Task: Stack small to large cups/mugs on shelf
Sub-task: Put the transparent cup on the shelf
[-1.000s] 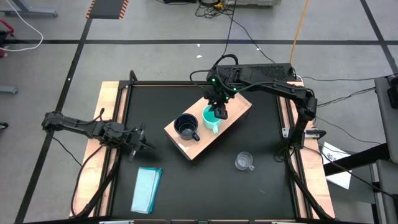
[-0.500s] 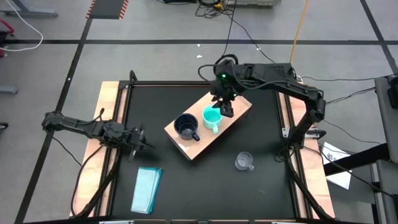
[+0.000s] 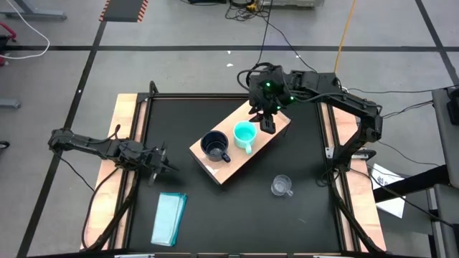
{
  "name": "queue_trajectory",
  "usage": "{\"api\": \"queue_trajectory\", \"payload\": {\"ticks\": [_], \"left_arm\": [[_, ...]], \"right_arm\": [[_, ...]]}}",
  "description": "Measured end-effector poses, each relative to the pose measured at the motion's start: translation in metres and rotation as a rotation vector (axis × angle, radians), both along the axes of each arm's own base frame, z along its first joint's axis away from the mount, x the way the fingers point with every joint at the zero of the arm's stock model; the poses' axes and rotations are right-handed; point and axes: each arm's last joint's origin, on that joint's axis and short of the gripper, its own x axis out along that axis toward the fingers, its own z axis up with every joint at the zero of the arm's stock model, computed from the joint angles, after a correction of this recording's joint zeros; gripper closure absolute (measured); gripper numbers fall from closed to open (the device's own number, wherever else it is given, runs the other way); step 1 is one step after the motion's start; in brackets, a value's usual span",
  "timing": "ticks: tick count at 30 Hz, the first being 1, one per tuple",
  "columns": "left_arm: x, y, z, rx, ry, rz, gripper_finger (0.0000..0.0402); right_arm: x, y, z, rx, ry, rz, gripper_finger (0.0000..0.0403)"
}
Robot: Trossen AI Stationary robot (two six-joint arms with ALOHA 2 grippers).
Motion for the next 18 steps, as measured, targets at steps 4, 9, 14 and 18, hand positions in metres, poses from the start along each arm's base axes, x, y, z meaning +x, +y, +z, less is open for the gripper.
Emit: {"api": "queue_trajectory", "payload": {"ticks": [4, 9, 14, 18], "left_arm": [[0.000, 0.000, 0.000, 0.000, 0.000, 0.000, 0.0376], [0.000, 0.000, 0.000, -0.001, 0.000, 0.000, 0.0376], [0.000, 0.000, 0.000, 0.000, 0.000, 0.000, 0.0376], [0.000, 0.000, 0.000, 0.000, -0.001, -0.001, 0.0376]], "right_arm": [[-0.001, 0.000, -0.001, 0.004, 0.014, 0.001, 0.0264], [-0.007, 0.003, 0.002, 0.007, 0.023, 0.007, 0.0264], [-0.018, 0.011, 0.014, -0.006, -0.016, 0.029, 0.0264], [-0.029, 0.022, 0.027, -0.030, -0.078, 0.064, 0.0264]]}}
